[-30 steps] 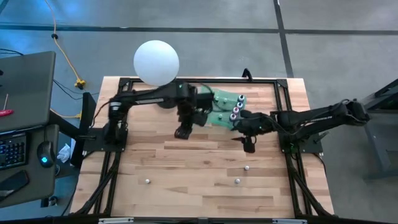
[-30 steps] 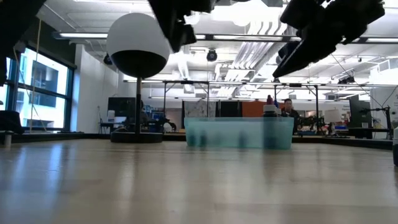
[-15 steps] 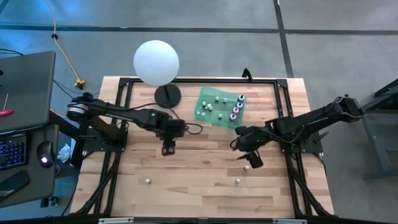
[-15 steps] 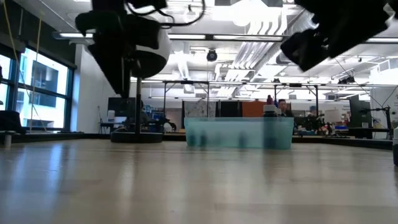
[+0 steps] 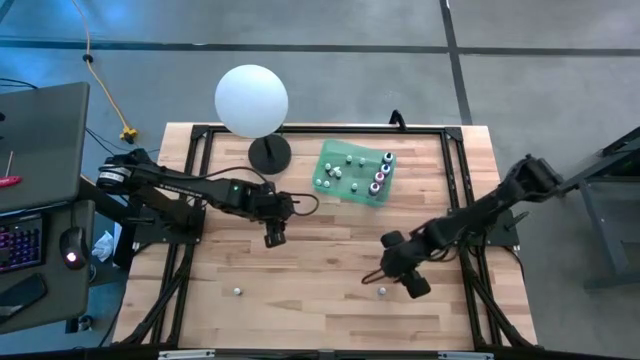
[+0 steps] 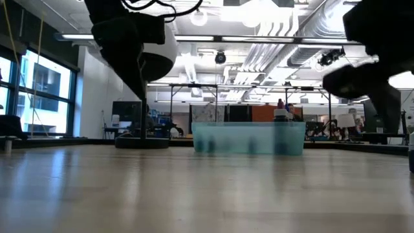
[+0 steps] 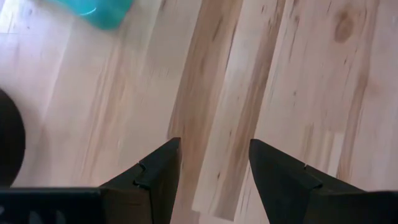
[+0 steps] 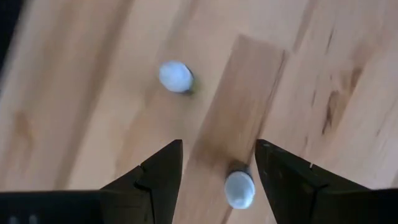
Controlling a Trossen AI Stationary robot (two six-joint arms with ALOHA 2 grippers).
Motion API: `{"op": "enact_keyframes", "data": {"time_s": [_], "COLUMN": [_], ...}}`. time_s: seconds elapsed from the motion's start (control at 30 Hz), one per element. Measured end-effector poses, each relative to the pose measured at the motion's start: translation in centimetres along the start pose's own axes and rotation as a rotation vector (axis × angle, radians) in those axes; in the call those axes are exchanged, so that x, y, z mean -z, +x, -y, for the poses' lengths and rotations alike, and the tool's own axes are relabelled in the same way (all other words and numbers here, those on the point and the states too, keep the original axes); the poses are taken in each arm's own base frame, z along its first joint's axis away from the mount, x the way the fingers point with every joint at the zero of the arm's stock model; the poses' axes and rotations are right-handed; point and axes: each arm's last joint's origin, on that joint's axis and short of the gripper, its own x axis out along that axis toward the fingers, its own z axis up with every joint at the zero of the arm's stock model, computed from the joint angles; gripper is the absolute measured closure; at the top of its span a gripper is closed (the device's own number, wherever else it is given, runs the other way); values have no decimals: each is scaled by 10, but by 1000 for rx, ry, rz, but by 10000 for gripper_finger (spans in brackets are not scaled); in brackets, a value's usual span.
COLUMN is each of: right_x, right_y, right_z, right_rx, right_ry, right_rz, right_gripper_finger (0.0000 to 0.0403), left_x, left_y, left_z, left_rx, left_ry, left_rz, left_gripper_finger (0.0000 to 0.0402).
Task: Pick & Place food coloring
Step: Put the small black food coloring bottle into the green bin
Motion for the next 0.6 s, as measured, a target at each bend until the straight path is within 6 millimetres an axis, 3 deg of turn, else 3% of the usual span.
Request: {"op": "enact_keyframes", "data": {"time_s": [0.2,0.6], "right_x": [8,9], "right_y": [14,16], "right_z": [2,3], "right_rx": [41,40], "right_ry": [15,21], "right_rz": [-110,-123], "right_gripper_finger": [208,209], "left_x": [0,0], "left_y": [0,0], "left_z": [0,0], "left_rx": [1,2], "left_ry": [1,2], "left_rz": [3,2], "left_gripper_finger": [215,215]}}
